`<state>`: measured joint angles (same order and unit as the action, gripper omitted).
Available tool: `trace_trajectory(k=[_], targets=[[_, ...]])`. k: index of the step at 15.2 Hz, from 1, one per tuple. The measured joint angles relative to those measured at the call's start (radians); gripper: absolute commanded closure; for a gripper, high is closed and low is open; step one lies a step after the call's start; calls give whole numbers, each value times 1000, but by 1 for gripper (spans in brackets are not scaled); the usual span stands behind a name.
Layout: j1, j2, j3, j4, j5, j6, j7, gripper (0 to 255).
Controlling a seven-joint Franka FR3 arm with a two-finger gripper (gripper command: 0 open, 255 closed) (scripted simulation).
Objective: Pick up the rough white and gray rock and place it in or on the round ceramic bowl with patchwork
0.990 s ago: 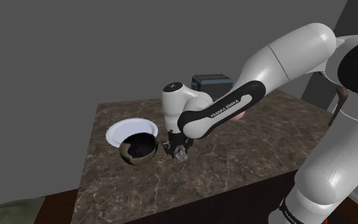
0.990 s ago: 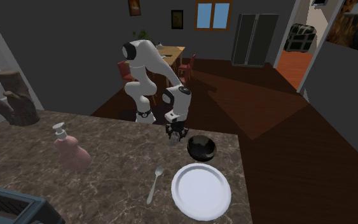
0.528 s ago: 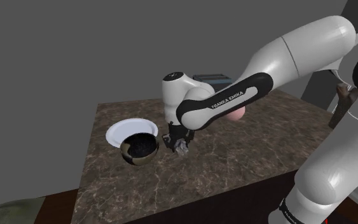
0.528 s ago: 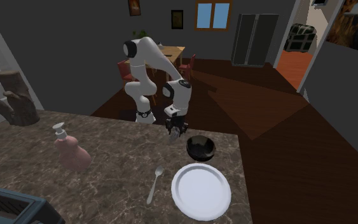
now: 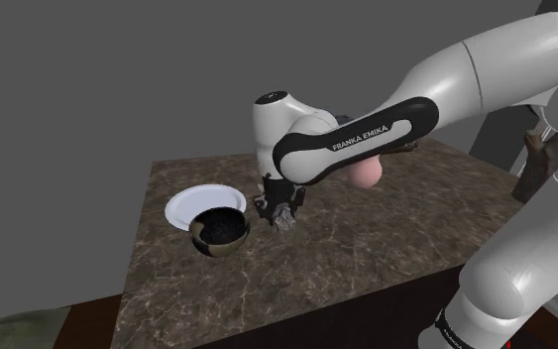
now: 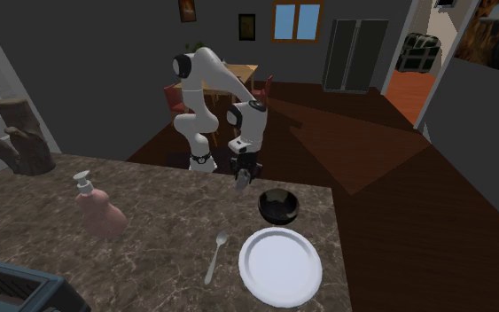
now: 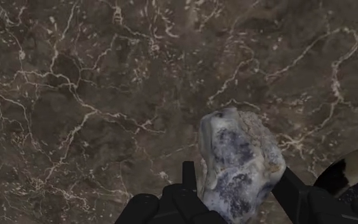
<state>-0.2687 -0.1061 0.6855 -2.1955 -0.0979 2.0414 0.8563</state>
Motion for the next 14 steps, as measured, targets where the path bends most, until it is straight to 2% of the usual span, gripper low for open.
trace_trajectory(k=[12,14], targets=[[2,-62,-18,106,43,-152,-51,255],[4,-8,4,170,13,-177,-15,255]])
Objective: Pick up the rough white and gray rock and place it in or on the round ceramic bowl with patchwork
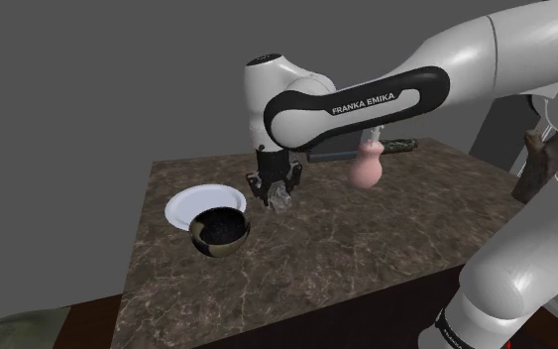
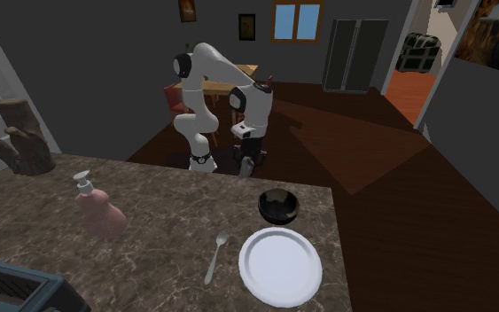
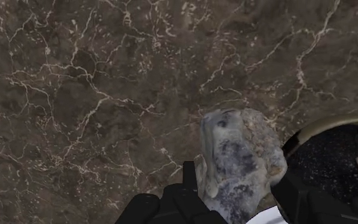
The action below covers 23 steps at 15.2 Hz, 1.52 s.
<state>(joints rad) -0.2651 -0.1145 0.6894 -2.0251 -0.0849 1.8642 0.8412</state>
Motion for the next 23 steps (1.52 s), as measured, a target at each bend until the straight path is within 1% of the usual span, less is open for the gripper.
trace_trajectory(k=[3,5,7,10,11,13,23], targets=[[15,144,38,139,-89,-41,83,255],[44,241,53,237,-151,-76,135,255],[90,351,56,356,-220,-121,184,255],[180,497,46,539,-305,-200,238,255],[195,521,43,558,-318,-204,249,255],[208,541,39,564,-330,-196,260,255],[203,567,28,466,-353,-83,295,255]])
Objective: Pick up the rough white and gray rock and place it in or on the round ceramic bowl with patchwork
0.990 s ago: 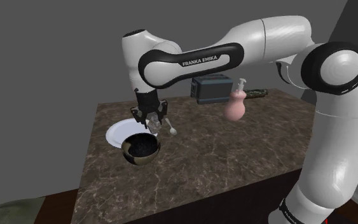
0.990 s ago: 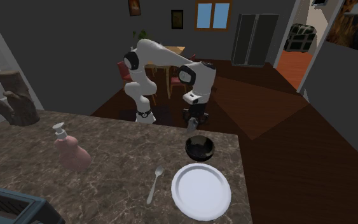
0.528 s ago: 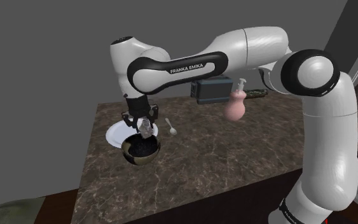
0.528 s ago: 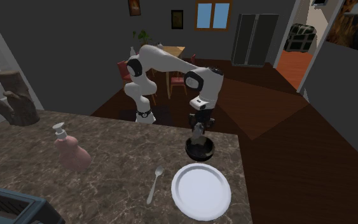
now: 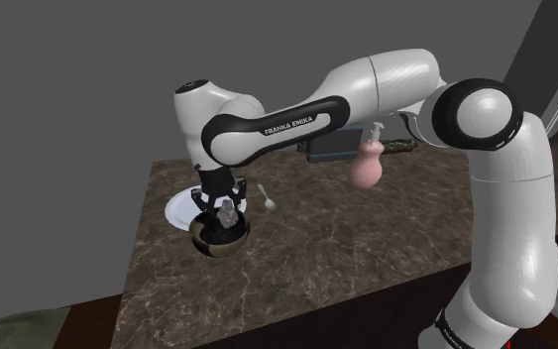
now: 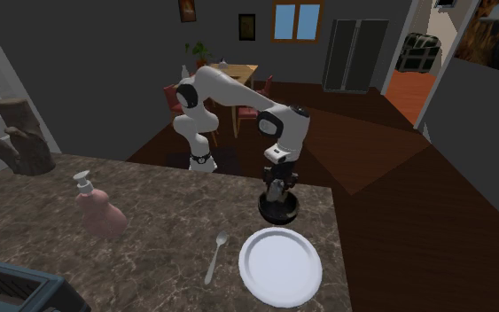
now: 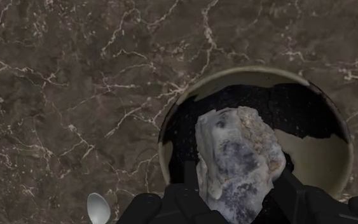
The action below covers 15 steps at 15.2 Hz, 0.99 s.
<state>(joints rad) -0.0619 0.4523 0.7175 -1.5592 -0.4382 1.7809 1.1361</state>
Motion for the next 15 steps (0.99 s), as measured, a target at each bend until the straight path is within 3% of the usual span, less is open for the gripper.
trace_trajectory(k=[8,9,15], targets=[[-4,9,-5,-29,-9,35,8,255],[-4,9,-5,-29,-9,35,8,0],[-4,9,-5,-29,-9,36,8,0]])
